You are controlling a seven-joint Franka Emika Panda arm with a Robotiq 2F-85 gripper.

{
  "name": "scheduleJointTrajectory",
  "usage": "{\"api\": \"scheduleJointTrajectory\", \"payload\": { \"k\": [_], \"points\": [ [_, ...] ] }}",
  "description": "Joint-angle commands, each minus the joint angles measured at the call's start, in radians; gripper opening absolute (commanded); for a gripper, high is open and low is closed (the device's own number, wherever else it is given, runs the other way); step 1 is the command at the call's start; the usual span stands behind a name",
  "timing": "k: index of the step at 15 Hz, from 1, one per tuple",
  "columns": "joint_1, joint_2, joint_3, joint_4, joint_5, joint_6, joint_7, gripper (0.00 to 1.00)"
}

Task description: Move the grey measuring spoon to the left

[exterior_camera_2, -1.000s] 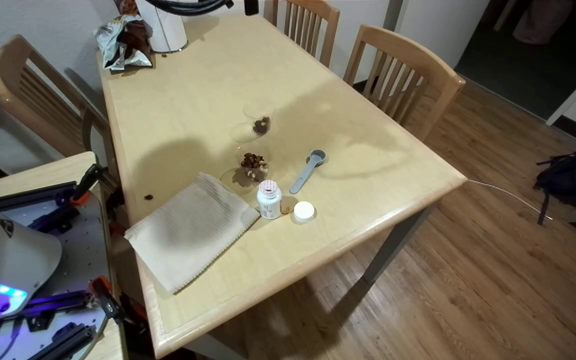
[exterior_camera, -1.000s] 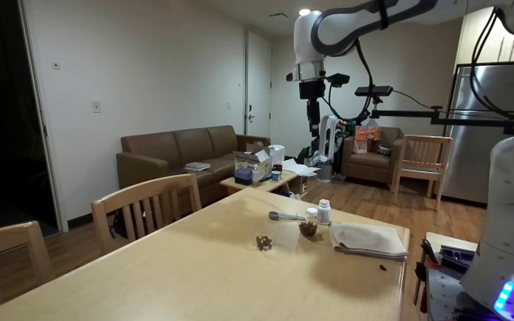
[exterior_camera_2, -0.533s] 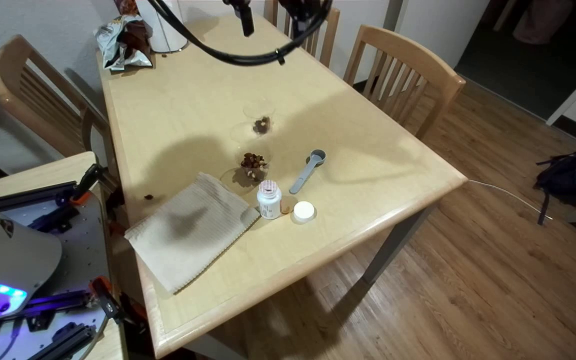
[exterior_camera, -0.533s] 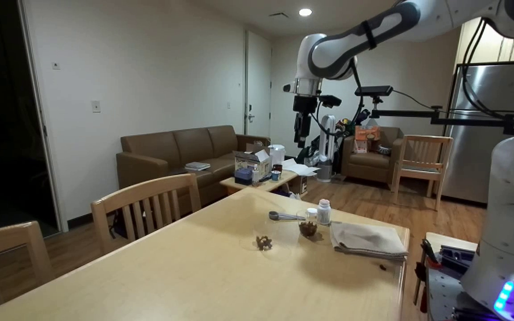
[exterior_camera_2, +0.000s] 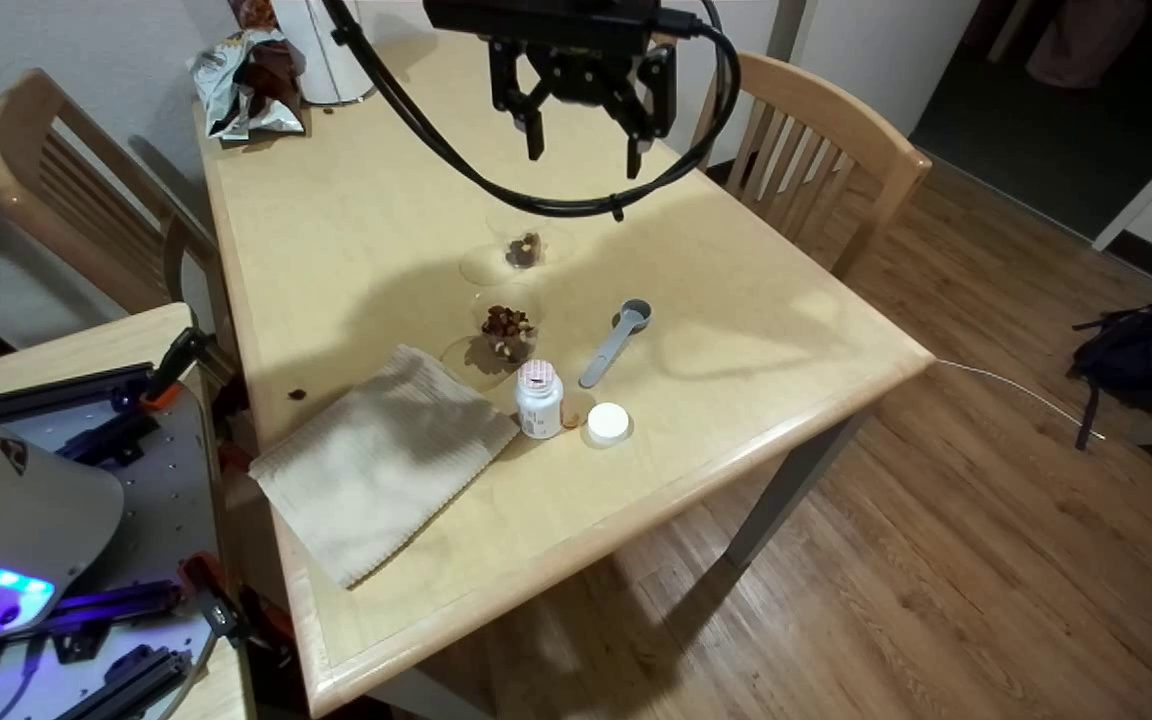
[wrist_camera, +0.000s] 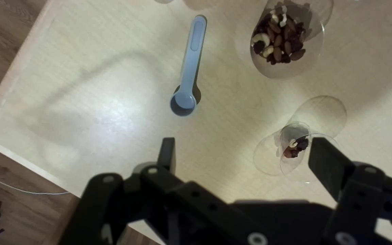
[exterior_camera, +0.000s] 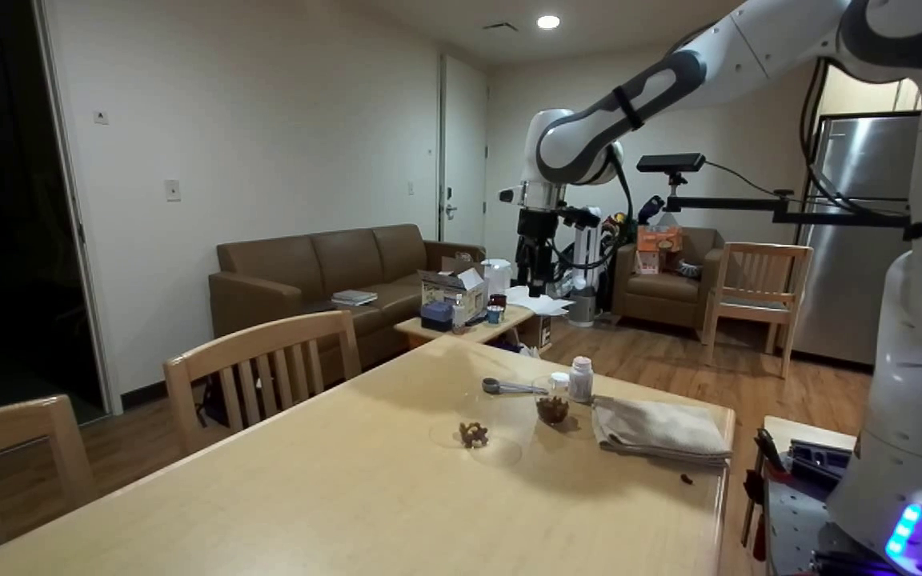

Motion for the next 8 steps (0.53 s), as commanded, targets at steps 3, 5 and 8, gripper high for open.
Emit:
{"api": "scheduleJointTrajectory", "payload": {
  "k": [3, 5, 8],
  "points": [
    [-0.022, -0.009, 0.025, -0.012, -0.027, 0.034, -0.013, 1.00],
    [-0.022, 0.048, 0.025, 0.027, -0.051, 0.006, 0.017, 1.00],
    [-0.041, 0.158, 0.032, 0.076, 0.014, 0.003, -0.053, 1.00]
  ]
}}
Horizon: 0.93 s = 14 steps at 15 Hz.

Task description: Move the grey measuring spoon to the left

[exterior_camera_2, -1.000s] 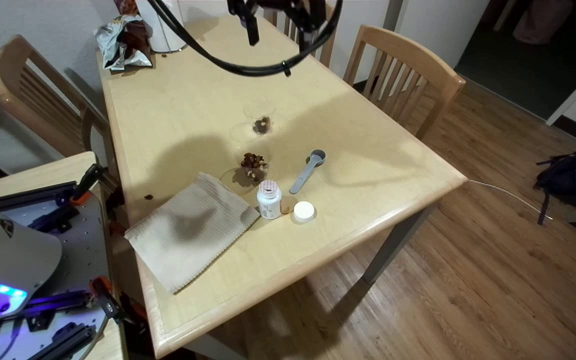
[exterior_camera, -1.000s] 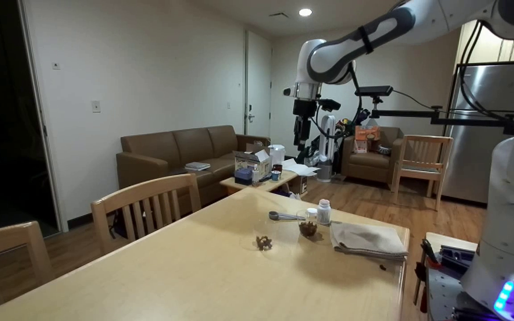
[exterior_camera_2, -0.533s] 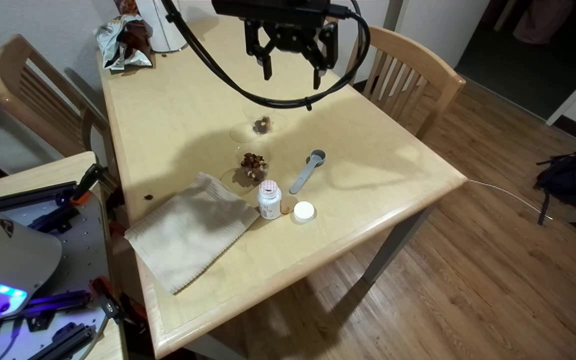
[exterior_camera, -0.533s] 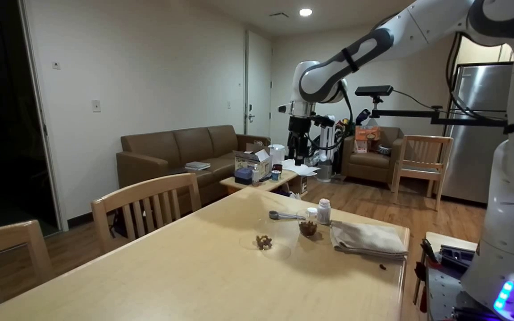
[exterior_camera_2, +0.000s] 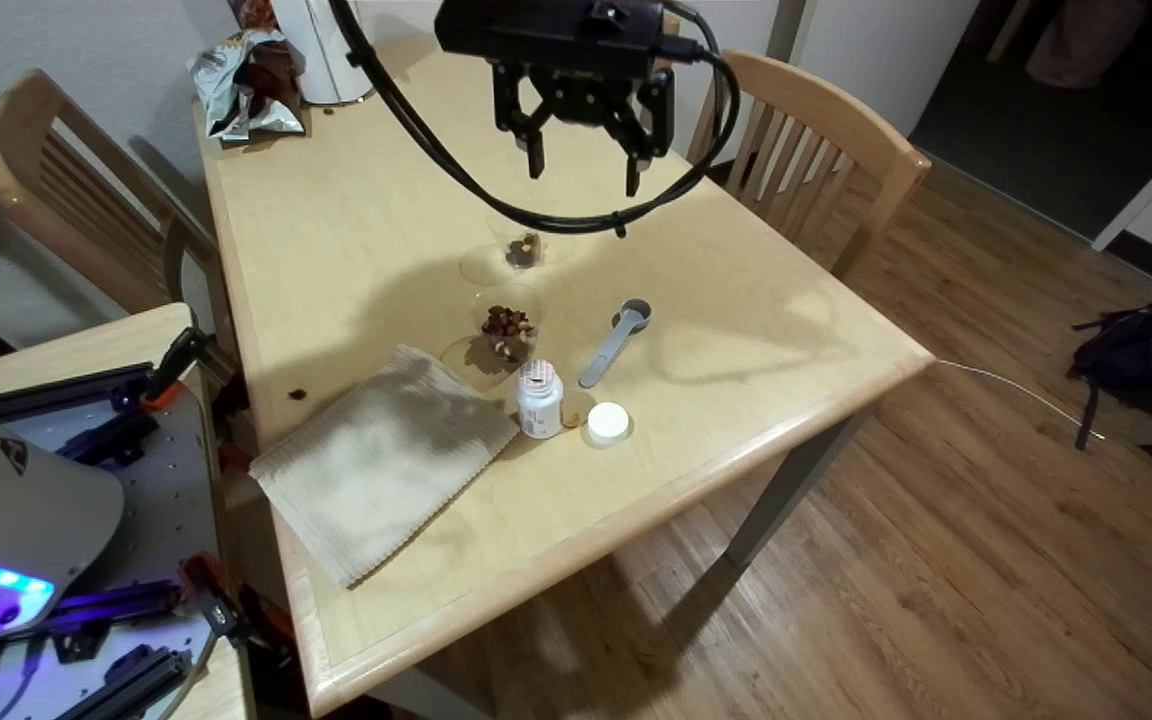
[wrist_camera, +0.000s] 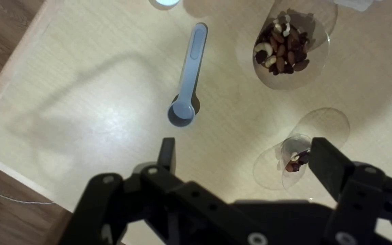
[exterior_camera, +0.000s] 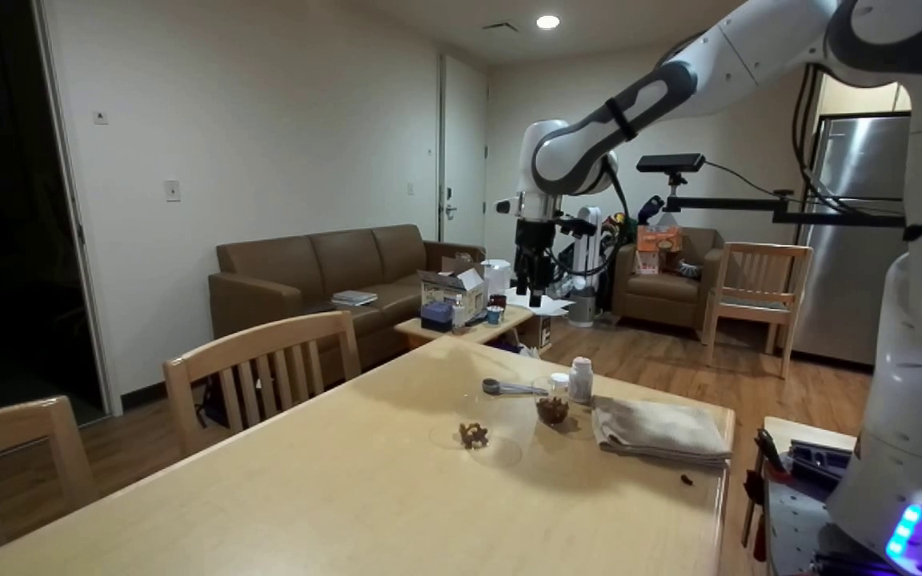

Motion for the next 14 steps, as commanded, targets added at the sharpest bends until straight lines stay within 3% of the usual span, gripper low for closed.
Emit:
{"api": "scheduleJointTrajectory", "payload": {
  "k": [1, 7, 14],
  "points": [
    [-0.041, 0.146, 0.028, 0.081, 0.025, 0.012, -0.043, 1.00],
    [-0.084, 0.304, 0.056, 0.164, -0.017, 0.049, -0.038, 1.00],
    [-0.142, 0.362, 0.055, 0.148, -0.054, 0.123, -0.036, 1.00]
  ]
}}
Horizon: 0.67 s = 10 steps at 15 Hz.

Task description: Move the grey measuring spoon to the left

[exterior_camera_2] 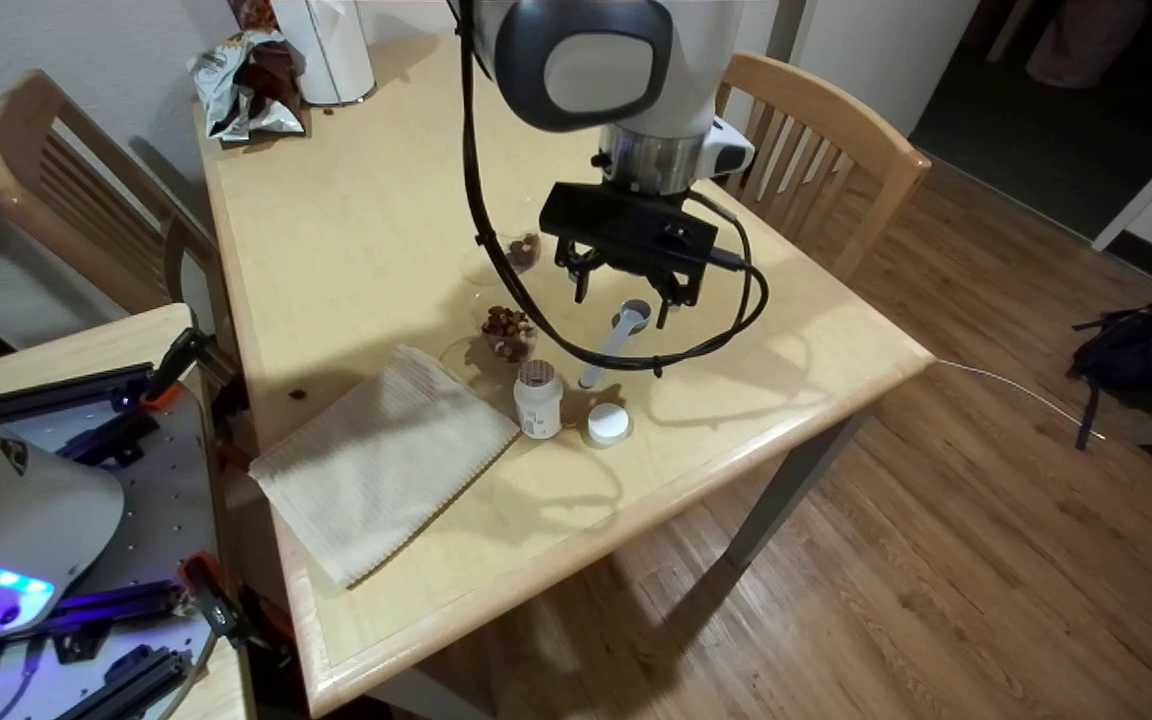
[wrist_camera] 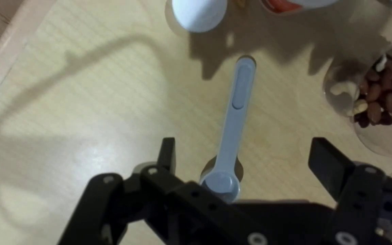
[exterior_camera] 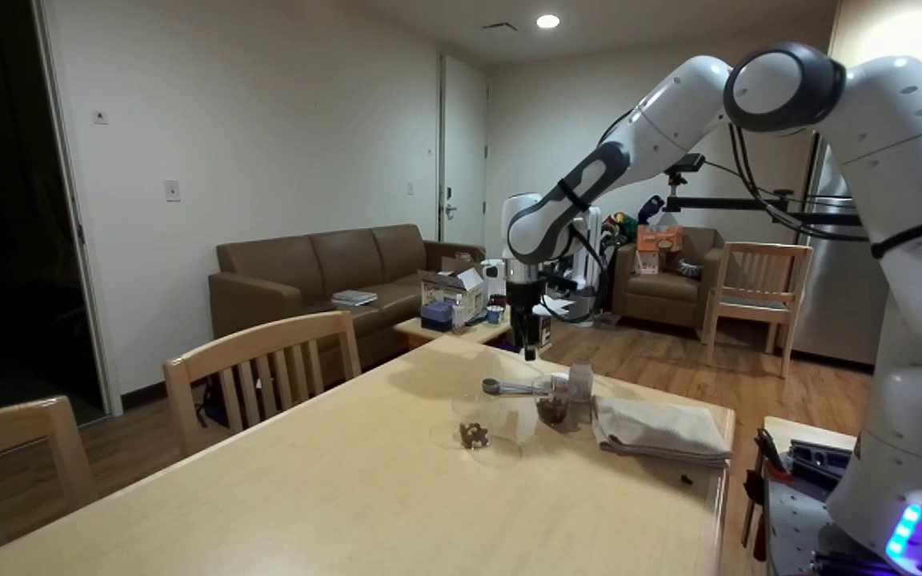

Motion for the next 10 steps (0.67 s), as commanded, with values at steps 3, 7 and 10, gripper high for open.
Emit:
{"api": "scheduleJointTrajectory", "payload": {
  "k": [3, 7, 10],
  "points": [
    [-0.068, 0.028, 0.039, -0.010, -0.007, 0.115, -0.046, 1.00],
    [-0.066, 0.031, 0.042, 0.001, -0.017, 0.089, -0.005, 1.00],
    [-0.085, 0.025, 0.066, -0.021, -0.003, 0.164, -0.071, 1.00]
  ]
}}
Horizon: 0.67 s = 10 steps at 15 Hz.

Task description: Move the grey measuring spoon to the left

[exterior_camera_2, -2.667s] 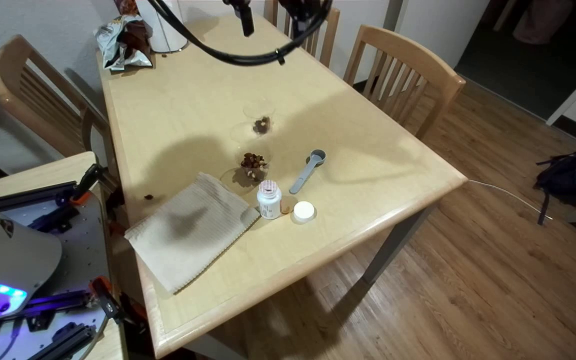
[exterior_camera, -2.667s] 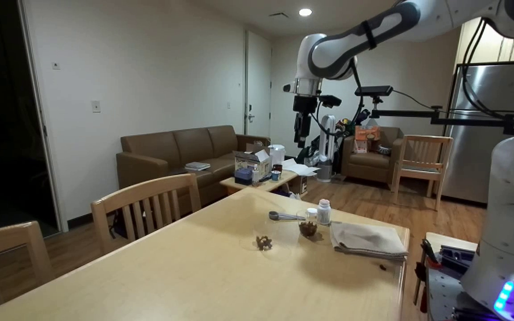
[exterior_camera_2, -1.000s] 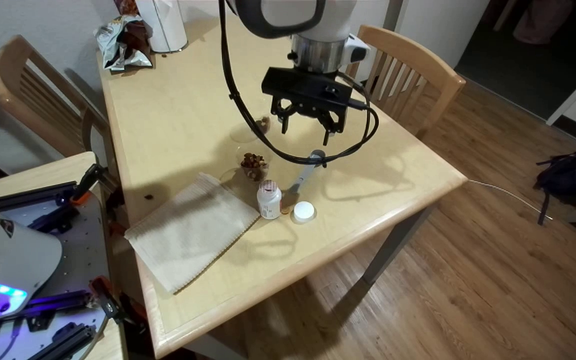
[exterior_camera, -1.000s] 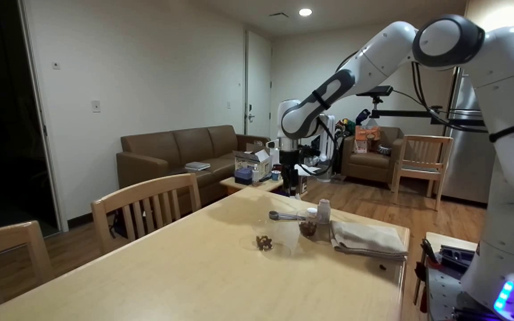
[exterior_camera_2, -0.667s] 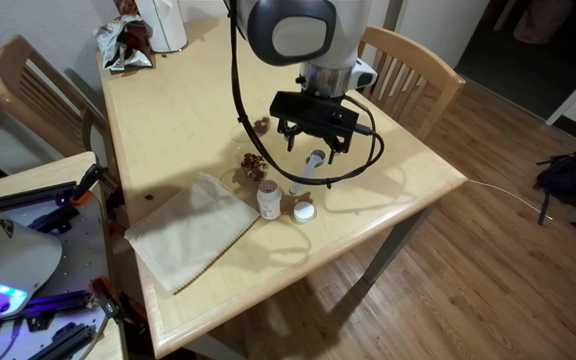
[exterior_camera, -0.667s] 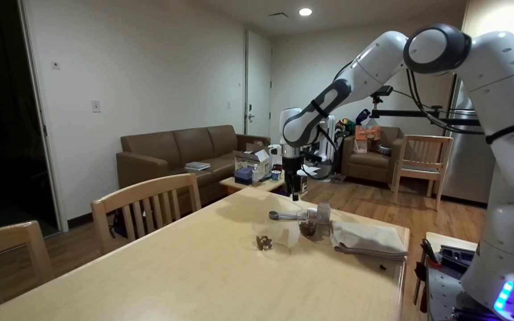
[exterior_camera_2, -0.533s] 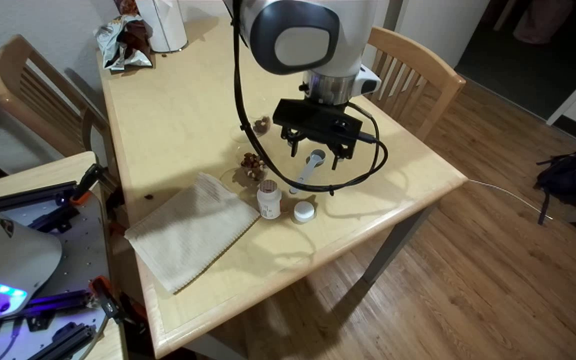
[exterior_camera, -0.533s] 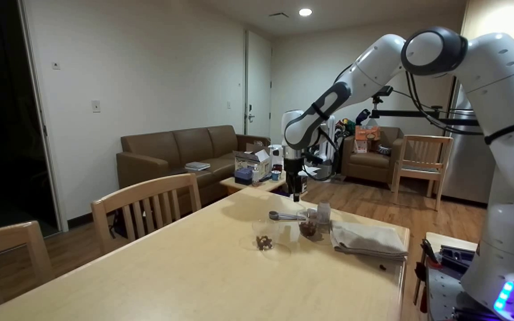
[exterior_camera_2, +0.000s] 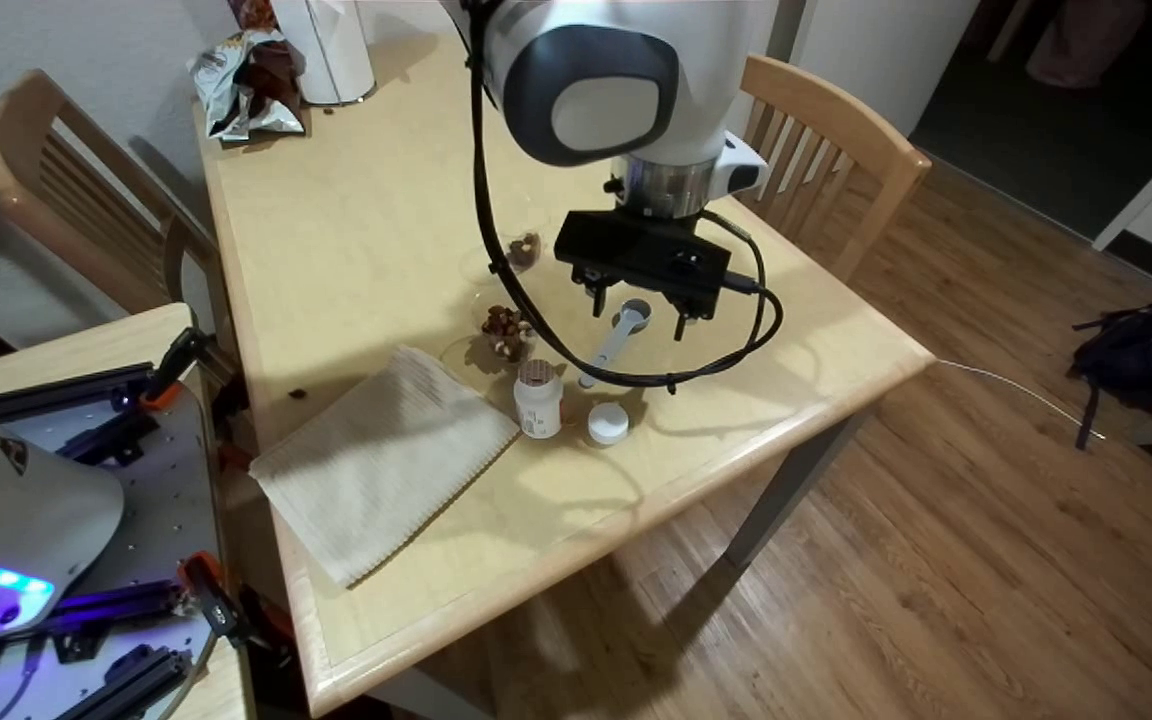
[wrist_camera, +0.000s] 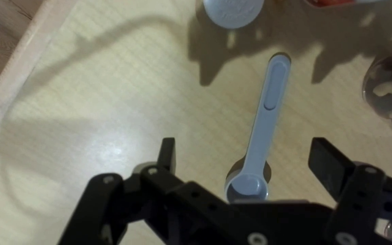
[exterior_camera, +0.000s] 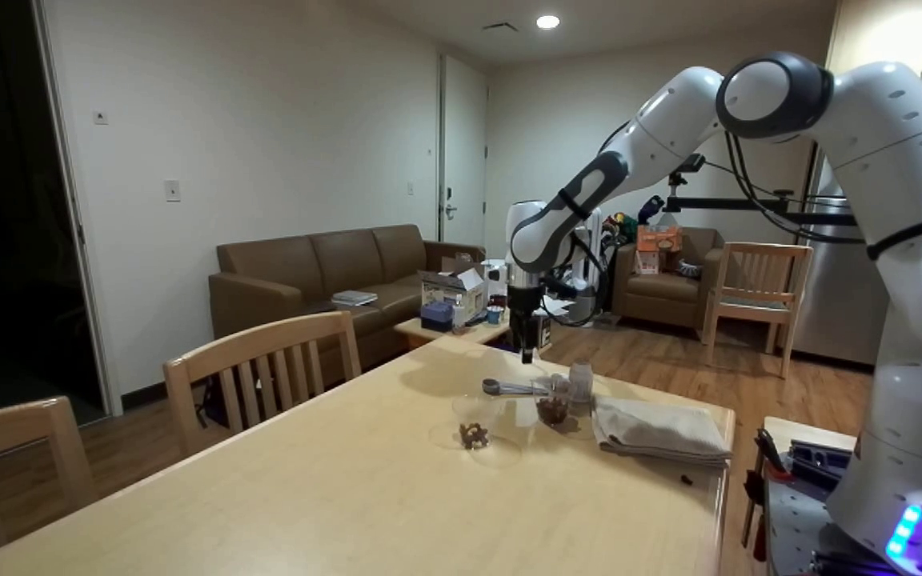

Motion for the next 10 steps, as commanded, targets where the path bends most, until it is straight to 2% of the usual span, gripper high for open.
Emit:
{"api": "scheduleJointTrajectory", "payload": {
  "k": [1, 5, 10],
  "points": [
    [-0.052, 0.003, 0.055, -0.021, 0.025, 0.097, -0.098, 1.00],
    [-0.069, 0.059, 0.063, -0.010, 0.008, 0.177, -0.141, 1.00],
    [-0.050, 0.080, 0.044, 0.007, -0.011, 0.091, -0.066, 1.00]
  ]
}}
